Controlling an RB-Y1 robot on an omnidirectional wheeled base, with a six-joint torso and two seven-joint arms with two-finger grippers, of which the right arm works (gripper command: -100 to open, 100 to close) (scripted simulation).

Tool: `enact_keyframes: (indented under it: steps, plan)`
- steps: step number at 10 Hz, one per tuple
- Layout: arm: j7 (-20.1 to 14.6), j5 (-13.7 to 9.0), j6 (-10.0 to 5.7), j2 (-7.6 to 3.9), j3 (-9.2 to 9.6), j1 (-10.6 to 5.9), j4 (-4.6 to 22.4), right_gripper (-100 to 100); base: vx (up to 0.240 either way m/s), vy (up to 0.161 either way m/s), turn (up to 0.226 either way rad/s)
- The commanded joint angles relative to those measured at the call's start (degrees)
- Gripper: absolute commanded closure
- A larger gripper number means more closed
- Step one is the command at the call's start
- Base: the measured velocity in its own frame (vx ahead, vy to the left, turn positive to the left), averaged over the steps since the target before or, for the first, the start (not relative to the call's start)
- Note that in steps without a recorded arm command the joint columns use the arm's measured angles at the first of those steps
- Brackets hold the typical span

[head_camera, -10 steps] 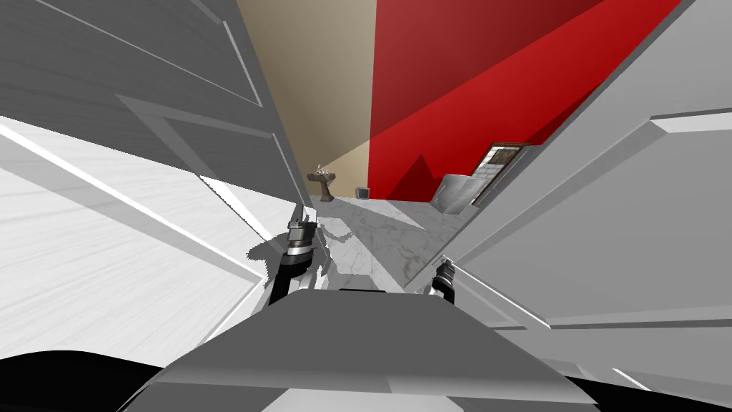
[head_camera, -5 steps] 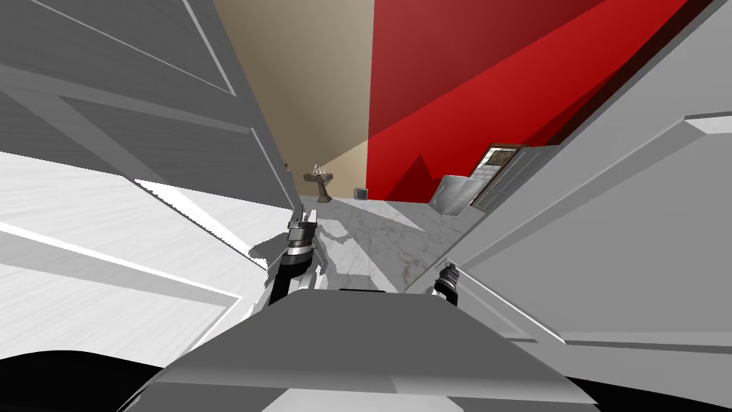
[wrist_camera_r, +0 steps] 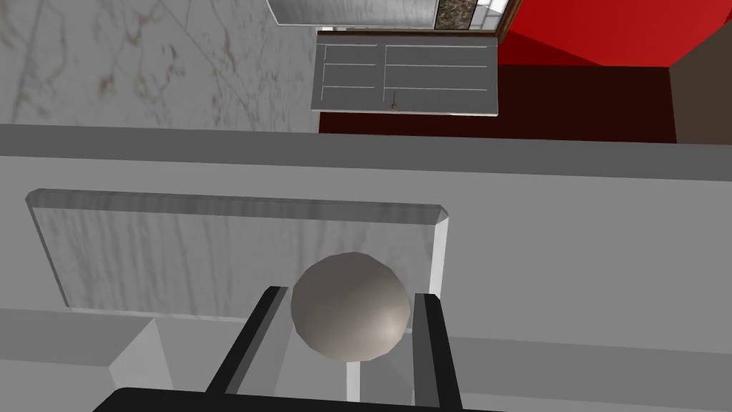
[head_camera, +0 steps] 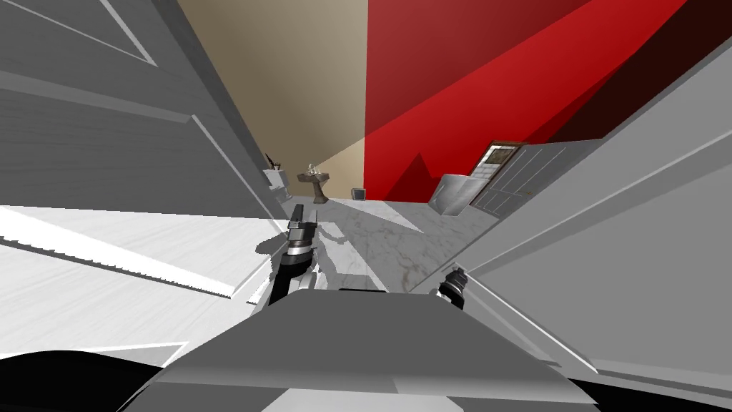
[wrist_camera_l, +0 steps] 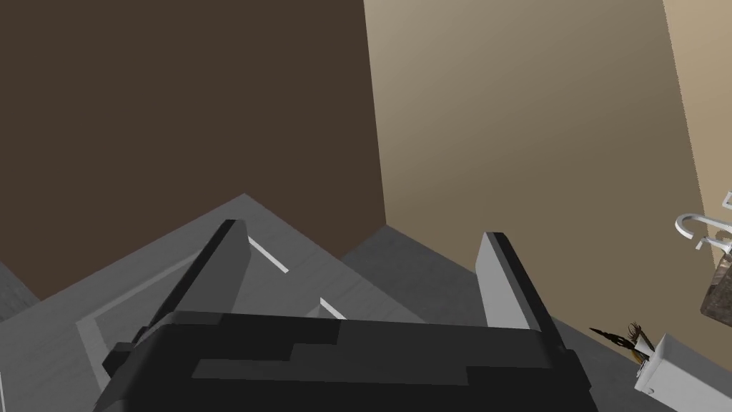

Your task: Push the door open

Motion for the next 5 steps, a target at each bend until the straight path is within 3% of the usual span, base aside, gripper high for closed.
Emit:
enact_keyframes:
  steps: [1, 3, 5]
  plan:
    - [0.27, -0.84, -0.58, -0.72, -1.15, -0.12, 0.98, 100, 0.229, -0.084, -0.036]
    - [0.34, -0.96, -0.72, -0.37, -1.28, -0.01, 1.35, 100, 0.144, -0.071, -0.033]
    - [1.14, -2.20, -1.10, -0.82, -2.95, 0.13, 1.57, 100, 0.171, -0.080, -0.033]
